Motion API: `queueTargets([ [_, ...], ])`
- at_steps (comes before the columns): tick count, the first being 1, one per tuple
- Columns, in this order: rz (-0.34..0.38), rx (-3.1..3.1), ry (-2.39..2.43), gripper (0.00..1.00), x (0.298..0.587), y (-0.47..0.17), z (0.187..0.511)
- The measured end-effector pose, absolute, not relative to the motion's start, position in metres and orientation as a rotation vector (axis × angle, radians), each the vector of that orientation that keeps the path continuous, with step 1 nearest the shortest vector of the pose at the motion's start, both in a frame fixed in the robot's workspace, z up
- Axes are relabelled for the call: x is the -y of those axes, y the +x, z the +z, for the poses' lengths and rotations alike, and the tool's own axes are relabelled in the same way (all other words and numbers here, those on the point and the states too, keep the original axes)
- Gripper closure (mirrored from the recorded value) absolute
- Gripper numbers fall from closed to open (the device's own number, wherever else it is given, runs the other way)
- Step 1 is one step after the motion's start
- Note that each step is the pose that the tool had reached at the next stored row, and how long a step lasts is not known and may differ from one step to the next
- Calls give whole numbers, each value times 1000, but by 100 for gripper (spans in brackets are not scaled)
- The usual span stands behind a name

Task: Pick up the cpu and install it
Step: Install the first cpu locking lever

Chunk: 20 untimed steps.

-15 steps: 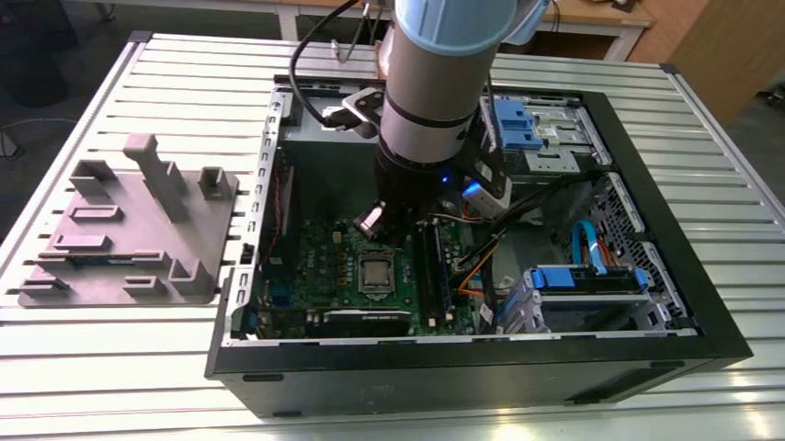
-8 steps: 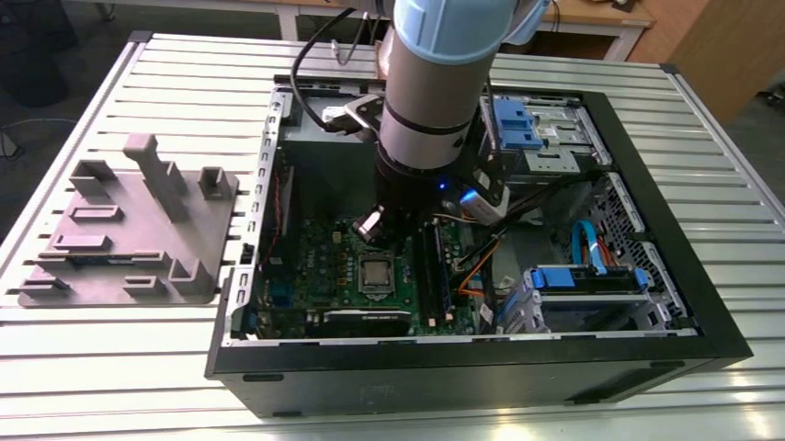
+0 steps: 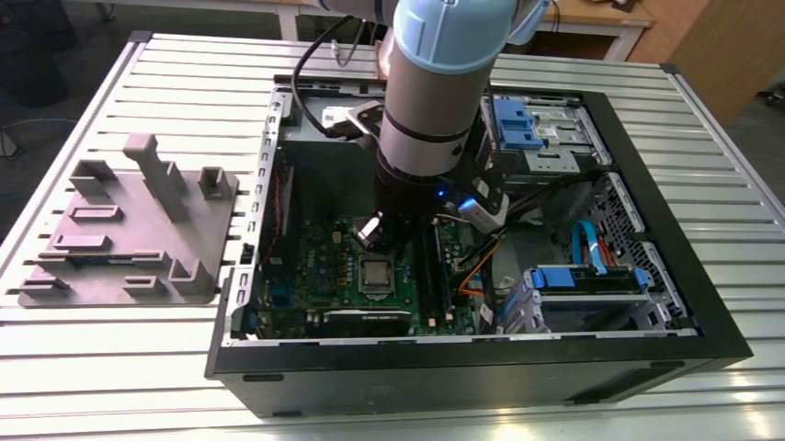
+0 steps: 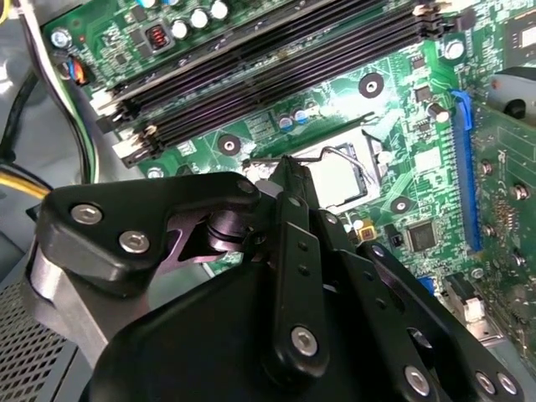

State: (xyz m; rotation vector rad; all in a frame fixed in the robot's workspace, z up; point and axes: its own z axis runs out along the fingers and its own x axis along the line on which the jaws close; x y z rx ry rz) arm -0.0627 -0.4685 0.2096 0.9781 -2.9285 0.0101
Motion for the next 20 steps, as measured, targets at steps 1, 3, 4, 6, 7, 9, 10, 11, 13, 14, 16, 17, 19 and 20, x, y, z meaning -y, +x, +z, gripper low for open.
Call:
queueTargets([
  [1, 11, 2929, 975, 90, 469, -63, 209],
  [3, 13, 2931, 969, 90, 472, -63, 208],
  [4, 14, 2931, 966, 90, 473, -63, 208],
  [6, 15, 2932, 965, 90, 473, -63, 208],
  [7, 15, 2932, 965, 90, 473, -63, 208],
  [9, 15, 2932, 964, 90, 473, -63, 208],
  [10, 15, 2932, 964, 90, 473, -63, 208],
  [11, 15, 2932, 964, 90, 473, -63, 208],
  [13, 15, 2932, 964, 90, 473, -63, 208],
  [14, 15, 2932, 964, 90, 473, -63, 208],
  [16, 15, 2932, 964, 90, 473, -63, 208],
  [17, 15, 2932, 964, 90, 473, -63, 208],
  [19, 15, 2932, 964, 90, 473, -63, 207],
  [20, 14, 2932, 964, 90, 474, -63, 207],
])
